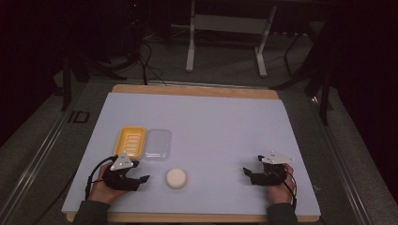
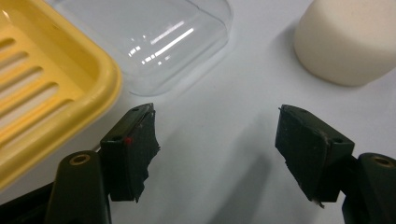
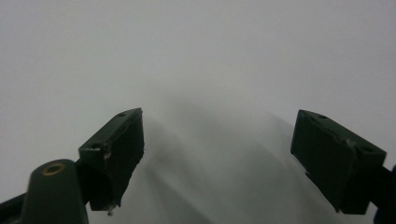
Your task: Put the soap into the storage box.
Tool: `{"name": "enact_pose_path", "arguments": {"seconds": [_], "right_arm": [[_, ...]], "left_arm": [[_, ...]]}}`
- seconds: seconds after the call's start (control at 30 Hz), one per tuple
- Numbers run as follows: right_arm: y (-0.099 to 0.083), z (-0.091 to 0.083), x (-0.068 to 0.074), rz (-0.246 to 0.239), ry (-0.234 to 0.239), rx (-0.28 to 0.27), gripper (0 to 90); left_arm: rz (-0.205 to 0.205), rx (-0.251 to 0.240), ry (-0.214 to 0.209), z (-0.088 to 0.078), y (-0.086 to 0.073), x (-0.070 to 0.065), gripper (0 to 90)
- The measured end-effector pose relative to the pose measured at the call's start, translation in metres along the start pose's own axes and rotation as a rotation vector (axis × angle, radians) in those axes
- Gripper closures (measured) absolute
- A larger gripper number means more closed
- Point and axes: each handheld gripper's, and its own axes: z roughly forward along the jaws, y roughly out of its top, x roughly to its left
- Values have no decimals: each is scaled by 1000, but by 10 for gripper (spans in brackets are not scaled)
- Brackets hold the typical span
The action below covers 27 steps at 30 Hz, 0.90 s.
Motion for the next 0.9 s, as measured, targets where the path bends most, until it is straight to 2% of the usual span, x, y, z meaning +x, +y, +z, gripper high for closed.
{"name": "enact_pose_path", "arguments": {"seconds": [0.17,0.2,0.3,0.4,0.53,0.57,0.63,0.7,0.73,0.9], "right_arm": [[-1,-1,2,-14,-11,-16,154],[-1,-2,1,-18,5,-26,154],[-2,-4,0,-9,9,-44,154],[-3,-6,0,-12,8,-72,154],[-3,-6,2,-30,24,-62,154],[-3,-5,3,-44,25,-57,154],[-2,-3,6,-78,32,-34,154],[-2,-3,8,-92,31,-32,154],[-2,-3,10,-111,26,-34,154],[-3,-6,8,-93,26,-63,154]], "left_arm": [[-5,-7,5,-1,1,0,291],[-4,-1,5,-1,2,-1,290],[11,-4,-10,-3,5,-4,289],[3,-10,-22,-4,6,-5,282],[15,7,-30,-5,8,-5,282],[42,25,-36,-4,10,-5,282],[67,39,-42,-4,13,-6,282],[81,47,-41,-3,14,-6,282],[103,55,-41,-3,18,-6,282],[140,69,-71,-1,26,-9,280]]}}
